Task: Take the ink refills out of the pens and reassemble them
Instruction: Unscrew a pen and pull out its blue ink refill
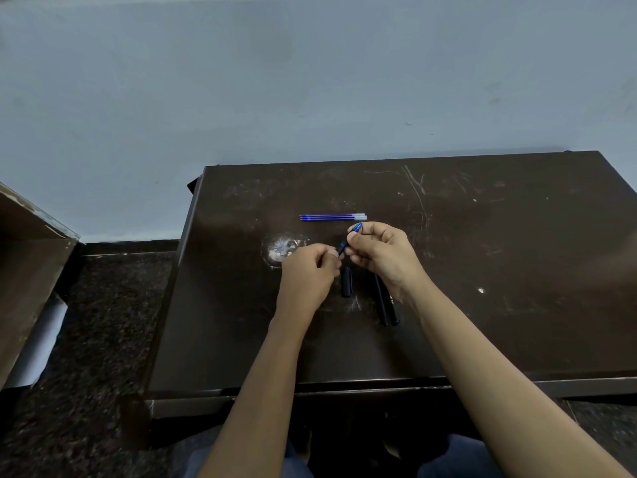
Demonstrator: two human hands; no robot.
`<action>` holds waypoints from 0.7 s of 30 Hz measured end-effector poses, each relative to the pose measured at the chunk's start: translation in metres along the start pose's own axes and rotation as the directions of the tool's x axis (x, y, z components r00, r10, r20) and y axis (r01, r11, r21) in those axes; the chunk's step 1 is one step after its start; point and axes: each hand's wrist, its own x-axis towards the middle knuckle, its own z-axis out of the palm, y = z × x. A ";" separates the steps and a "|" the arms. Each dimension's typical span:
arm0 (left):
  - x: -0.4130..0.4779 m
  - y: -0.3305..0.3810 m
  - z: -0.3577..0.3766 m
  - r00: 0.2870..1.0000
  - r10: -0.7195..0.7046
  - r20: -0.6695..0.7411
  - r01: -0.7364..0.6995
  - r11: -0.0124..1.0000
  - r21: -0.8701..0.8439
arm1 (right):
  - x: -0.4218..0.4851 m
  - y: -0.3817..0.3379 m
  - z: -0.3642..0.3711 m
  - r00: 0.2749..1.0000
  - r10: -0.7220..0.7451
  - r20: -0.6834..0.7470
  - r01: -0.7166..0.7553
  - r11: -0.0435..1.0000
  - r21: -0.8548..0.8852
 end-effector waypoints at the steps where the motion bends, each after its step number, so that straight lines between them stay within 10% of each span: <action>1: 0.000 0.000 -0.001 1.000 0.011 -0.019 -0.011 1.000 -0.007 | 0.000 0.000 0.000 1.000 -0.003 -0.003 0.003 1.000 0.002; 21: -0.003 0.003 -0.008 0.990 0.094 -0.101 -0.090 0.995 0.046 | 0.000 0.000 0.000 1.000 -0.006 0.014 0.006 0.999 -0.037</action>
